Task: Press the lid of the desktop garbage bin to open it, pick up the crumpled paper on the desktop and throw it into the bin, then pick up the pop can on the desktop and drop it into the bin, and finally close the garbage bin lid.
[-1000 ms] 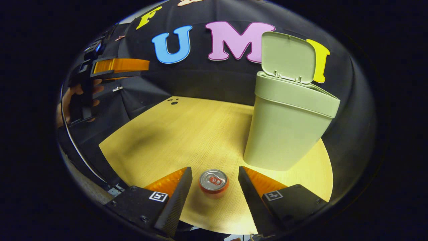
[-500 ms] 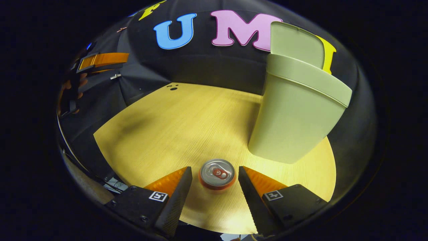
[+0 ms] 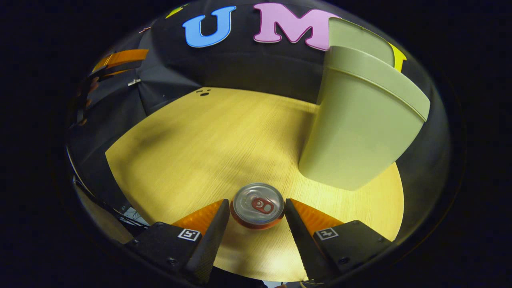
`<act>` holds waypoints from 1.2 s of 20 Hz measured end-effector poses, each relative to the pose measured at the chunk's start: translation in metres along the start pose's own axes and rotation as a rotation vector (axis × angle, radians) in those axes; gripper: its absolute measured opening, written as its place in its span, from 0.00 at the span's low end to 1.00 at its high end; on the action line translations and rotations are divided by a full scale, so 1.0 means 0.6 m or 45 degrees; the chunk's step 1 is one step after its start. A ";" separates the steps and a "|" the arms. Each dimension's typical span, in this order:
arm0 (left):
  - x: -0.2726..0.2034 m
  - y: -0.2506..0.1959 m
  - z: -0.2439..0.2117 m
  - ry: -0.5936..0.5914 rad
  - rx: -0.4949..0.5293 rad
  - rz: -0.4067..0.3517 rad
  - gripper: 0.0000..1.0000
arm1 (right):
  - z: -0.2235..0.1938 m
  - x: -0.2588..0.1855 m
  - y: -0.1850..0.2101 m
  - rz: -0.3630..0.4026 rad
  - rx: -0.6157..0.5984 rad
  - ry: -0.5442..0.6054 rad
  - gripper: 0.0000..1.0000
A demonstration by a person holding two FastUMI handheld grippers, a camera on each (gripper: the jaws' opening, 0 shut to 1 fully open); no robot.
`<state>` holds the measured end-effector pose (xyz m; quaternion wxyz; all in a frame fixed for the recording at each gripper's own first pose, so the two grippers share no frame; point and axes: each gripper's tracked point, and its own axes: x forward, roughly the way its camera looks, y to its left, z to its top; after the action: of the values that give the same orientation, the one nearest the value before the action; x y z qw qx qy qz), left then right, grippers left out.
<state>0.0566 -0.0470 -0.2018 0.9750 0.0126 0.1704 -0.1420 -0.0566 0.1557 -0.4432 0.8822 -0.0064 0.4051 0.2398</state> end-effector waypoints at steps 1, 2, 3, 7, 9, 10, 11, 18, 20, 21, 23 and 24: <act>0.000 0.001 -0.001 0.002 0.002 -0.003 0.90 | 0.004 0.002 0.000 0.002 0.006 -0.005 0.84; 0.002 0.001 -0.002 0.004 0.004 -0.004 0.90 | 0.003 -0.002 0.000 -0.001 0.007 0.000 0.83; 0.003 0.002 -0.003 0.006 0.004 -0.005 0.90 | 0.006 -0.003 0.000 -0.007 0.003 -0.005 0.83; 0.009 -0.002 -0.004 0.011 -0.007 -0.013 0.90 | 0.020 -0.014 0.000 -0.013 0.007 -0.029 0.83; 0.012 -0.003 -0.004 0.011 0.000 -0.014 0.90 | 0.033 -0.029 -0.003 -0.017 0.010 -0.054 0.83; 0.013 -0.004 -0.004 0.012 0.002 -0.014 0.90 | 0.042 -0.037 -0.004 -0.016 0.014 -0.068 0.83; 0.013 -0.006 -0.005 0.013 0.002 -0.016 0.90 | 0.052 -0.045 -0.005 -0.015 0.017 -0.084 0.83; 0.016 -0.023 -0.008 0.019 0.000 -0.031 0.90 | 0.158 -0.113 -0.035 -0.024 0.064 -0.250 0.83; 0.017 -0.028 -0.007 0.019 -0.001 -0.035 0.90 | 0.197 -0.138 -0.043 -0.026 0.068 -0.314 0.83; 0.017 -0.029 -0.009 0.019 -0.001 -0.036 0.90 | 0.214 -0.149 -0.047 -0.030 0.067 -0.341 0.83; 0.017 -0.034 -0.009 0.020 -0.002 -0.036 0.90 | 0.250 -0.171 -0.054 -0.032 0.076 -0.400 0.83; 0.017 -0.035 -0.008 0.017 -0.005 -0.037 0.90 | 0.268 -0.185 -0.057 -0.030 0.080 -0.432 0.83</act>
<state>0.0579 -0.0696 -0.2094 0.9717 0.0093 0.1774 -0.1557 0.0109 0.1123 -0.2619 0.9404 0.0570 0.2578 0.2142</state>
